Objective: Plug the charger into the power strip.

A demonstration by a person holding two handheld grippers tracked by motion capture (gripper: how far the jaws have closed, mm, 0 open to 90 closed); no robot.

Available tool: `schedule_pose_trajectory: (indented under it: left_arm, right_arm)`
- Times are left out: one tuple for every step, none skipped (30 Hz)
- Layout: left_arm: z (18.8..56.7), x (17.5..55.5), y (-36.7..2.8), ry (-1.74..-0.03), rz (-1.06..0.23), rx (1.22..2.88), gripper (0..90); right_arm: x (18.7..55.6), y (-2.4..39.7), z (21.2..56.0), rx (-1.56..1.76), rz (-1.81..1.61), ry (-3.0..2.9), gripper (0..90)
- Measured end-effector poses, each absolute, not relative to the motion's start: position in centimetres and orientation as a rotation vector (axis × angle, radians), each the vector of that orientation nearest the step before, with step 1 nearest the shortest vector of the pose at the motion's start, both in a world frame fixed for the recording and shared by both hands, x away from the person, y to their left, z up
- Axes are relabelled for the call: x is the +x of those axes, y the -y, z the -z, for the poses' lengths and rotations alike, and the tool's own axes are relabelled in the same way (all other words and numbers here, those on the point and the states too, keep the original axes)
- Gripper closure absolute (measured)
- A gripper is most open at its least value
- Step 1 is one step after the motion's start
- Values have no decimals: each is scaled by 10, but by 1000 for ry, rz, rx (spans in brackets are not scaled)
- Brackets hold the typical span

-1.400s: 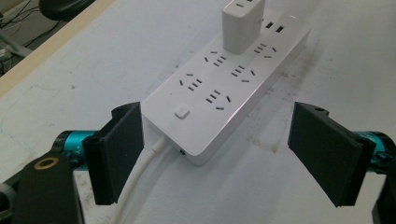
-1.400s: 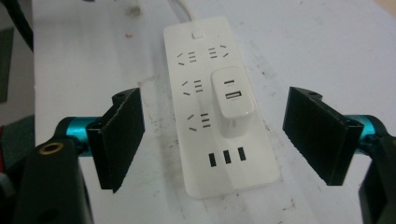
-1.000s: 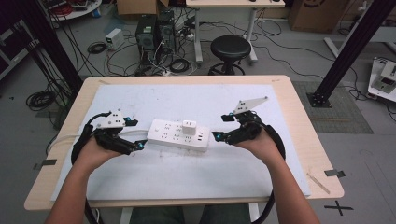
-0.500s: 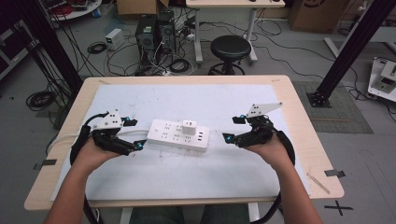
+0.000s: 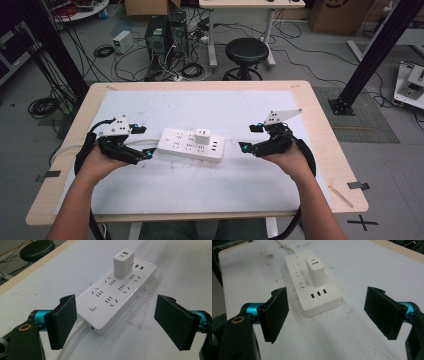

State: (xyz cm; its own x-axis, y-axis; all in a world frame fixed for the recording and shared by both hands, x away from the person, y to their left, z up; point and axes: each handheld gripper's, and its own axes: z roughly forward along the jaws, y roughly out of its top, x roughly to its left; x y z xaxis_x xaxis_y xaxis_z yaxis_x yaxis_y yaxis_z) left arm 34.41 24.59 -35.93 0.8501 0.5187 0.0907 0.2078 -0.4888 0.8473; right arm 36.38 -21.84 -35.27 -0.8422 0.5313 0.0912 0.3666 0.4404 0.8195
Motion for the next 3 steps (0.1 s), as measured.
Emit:
schedule_pose_trajectory:
  left_arm:
    - [360,344,-246,-530,-420,2086,184]
    - [360,344,-246,-530,-420,2086,184]
    - [361,344,-246,-531,-419,2090,184]
  right_arm:
    - [364,218,352,796,-1358,-2508,203]
    - [364,218,352,796,-1358,-2508,203]
    - [363,218,352,797,-1357,-2504,203]
